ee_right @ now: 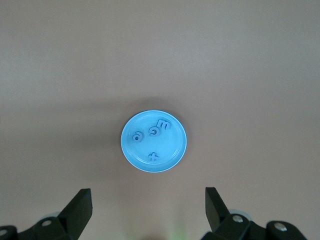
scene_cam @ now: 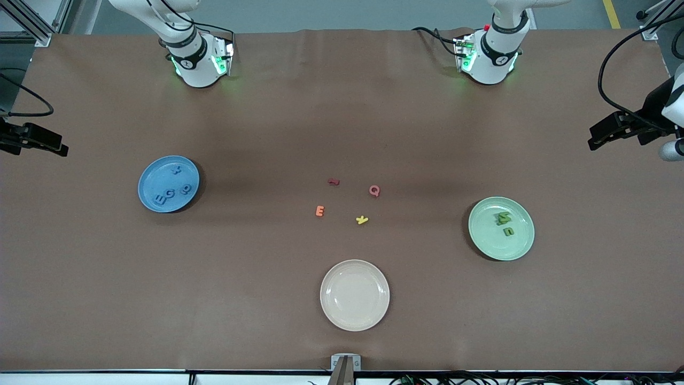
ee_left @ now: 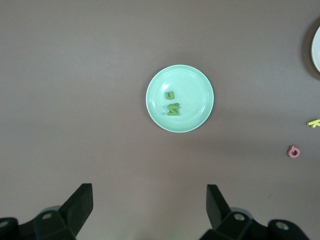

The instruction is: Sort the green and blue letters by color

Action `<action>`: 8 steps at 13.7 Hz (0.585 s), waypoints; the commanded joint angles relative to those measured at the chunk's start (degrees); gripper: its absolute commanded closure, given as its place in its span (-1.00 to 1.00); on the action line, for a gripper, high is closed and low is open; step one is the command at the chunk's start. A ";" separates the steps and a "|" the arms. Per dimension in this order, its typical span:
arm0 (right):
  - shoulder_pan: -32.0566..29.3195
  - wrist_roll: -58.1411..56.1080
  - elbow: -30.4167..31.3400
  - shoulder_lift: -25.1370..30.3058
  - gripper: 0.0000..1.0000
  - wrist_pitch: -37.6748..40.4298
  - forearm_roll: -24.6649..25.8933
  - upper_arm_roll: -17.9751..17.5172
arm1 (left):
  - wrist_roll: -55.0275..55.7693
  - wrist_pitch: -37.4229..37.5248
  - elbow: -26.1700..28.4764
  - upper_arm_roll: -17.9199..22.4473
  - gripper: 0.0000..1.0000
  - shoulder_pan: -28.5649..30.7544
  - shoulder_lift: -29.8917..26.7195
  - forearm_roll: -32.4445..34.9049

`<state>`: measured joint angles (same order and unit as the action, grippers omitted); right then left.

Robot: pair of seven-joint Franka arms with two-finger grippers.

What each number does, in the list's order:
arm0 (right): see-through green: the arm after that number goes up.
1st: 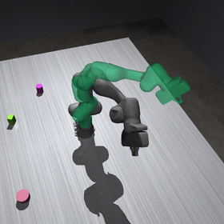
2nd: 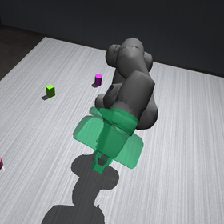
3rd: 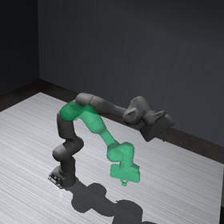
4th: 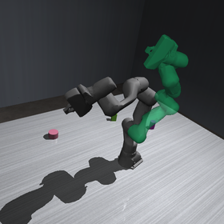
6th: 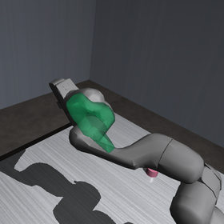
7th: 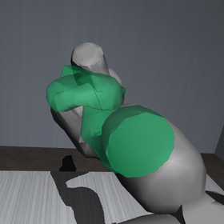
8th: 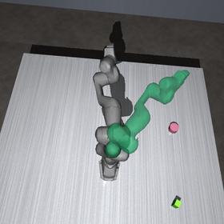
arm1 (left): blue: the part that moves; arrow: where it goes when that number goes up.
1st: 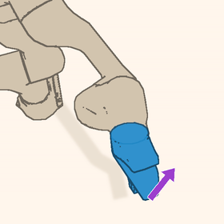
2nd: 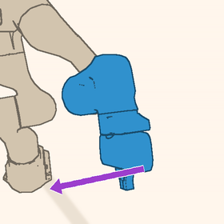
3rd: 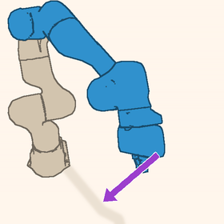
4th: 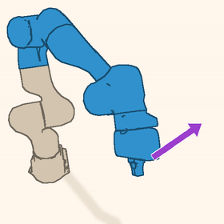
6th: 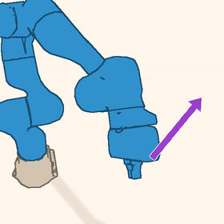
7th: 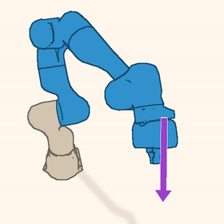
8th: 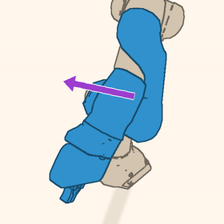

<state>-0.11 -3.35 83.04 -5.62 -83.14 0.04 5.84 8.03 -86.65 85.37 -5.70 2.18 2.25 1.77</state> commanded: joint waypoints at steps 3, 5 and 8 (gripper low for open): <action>-0.06 -0.25 1.59 4.82 -1.00 2.28 -0.66 -0.12 | -0.82 -1.32 0.58 -0.01 -1.00 0.28 -0.84 -0.80; 0.02 -0.34 5.26 7.71 -1.00 1.94 -0.66 -0.21 | -0.82 -1.32 0.58 -0.01 -1.00 0.28 -0.84 -0.80; 0.02 -0.25 9.50 10.89 -1.00 -0.44 -0.66 -0.21 | -1.09 -1.32 0.58 -0.01 -1.00 0.28 -0.84 -0.80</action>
<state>-0.10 -3.35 87.96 1.79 -81.54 0.04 5.79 8.03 -87.51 85.38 -5.70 2.18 2.25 1.77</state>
